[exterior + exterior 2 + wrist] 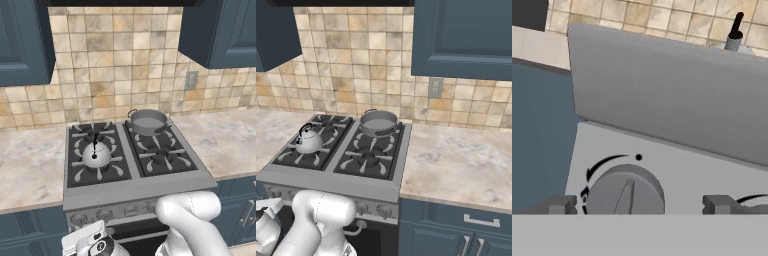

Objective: Pick the kettle from the counter and place it on a stove burner. Then turn the burner on.

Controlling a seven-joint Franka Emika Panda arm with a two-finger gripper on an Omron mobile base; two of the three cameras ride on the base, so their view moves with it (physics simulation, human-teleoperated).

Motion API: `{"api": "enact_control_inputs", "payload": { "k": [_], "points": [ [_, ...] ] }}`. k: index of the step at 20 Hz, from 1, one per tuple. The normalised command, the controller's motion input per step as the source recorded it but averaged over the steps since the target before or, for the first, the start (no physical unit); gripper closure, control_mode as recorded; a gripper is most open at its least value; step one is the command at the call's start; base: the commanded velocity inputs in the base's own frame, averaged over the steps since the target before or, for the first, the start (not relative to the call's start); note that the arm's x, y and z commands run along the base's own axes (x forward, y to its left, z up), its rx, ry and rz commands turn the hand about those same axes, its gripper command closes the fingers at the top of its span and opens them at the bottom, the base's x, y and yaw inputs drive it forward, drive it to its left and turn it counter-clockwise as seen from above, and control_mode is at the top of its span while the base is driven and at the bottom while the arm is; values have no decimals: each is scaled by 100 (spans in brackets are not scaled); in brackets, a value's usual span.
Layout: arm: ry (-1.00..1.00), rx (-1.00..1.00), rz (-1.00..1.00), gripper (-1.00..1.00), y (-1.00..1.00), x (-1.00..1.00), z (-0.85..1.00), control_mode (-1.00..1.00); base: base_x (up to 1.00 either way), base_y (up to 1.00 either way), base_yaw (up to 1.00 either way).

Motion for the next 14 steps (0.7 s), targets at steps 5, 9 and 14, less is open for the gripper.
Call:
{"api": "enact_control_inputs", "payload": {
  "k": [5,9,14],
  "points": [
    [-1,-1,-1,-100,18,18,-12,-100,0,0,0],
    [0,0,-1,-100,1,19,-6,-100,0,0,0],
    [0,0,-1,-100,0,15,-1,-100,0,0,0]
  ]
}}
